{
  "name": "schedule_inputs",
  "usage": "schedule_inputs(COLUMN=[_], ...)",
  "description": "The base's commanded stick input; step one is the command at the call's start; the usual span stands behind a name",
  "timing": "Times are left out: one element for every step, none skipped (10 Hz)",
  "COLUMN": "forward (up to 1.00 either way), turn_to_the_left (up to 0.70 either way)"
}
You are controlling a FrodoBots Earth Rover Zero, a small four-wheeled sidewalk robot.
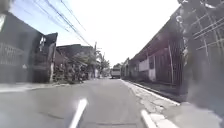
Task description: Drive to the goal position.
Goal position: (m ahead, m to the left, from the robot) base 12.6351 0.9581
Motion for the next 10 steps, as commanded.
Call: schedule_inputs(forward=[1.00,1.00,1.00,1.00,1.00,1.00,1.00,1.00,1.00,1.00], turn_to_the_left=[0.00,0.00,0.00,0.00,0.00,0.00,-0.01,-0.09,-0.28,-0.18])
